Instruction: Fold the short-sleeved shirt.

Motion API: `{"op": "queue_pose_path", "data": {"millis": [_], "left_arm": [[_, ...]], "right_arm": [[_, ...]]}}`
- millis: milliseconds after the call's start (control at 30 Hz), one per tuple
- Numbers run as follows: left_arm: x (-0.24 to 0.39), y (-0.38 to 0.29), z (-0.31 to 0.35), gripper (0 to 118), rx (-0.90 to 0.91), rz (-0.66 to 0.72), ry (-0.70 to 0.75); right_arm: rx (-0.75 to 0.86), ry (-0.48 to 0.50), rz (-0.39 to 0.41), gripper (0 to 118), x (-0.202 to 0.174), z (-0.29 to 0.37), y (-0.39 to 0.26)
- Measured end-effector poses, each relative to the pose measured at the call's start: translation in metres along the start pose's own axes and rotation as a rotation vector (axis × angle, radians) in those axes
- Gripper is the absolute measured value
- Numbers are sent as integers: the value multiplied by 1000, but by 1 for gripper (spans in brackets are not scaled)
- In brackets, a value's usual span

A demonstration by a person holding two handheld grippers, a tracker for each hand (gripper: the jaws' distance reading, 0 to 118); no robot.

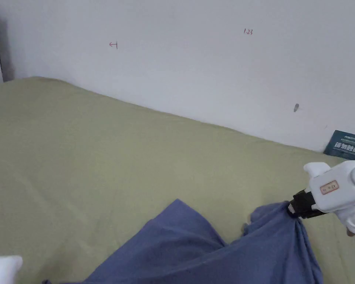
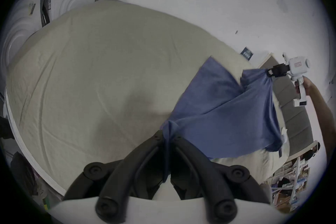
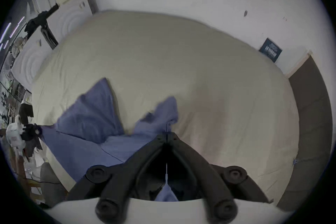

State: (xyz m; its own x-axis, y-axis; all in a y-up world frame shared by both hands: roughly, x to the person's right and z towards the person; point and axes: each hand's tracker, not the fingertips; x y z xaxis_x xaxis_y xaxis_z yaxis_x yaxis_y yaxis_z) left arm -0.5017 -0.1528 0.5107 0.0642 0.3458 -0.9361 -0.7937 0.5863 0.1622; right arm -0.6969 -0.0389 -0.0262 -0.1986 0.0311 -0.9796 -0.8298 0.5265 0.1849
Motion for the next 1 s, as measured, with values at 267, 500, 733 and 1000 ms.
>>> {"op": "queue_pose_path", "data": {"millis": [267,500,733,1000], "left_arm": [[37,94,36,7,166,-217,-26],[67,189,47,7,276,-307,-29],[105,274,35,6,313,-382,-11],[135,364,19,6,384,-413,11]], "right_arm": [[360,-75,-57,0,24,86,40],[600,-211,-96,0,44,160,70],[643,-302,-115,0,61,196,104],[797,-472,-70,0,33,235,123]]}}
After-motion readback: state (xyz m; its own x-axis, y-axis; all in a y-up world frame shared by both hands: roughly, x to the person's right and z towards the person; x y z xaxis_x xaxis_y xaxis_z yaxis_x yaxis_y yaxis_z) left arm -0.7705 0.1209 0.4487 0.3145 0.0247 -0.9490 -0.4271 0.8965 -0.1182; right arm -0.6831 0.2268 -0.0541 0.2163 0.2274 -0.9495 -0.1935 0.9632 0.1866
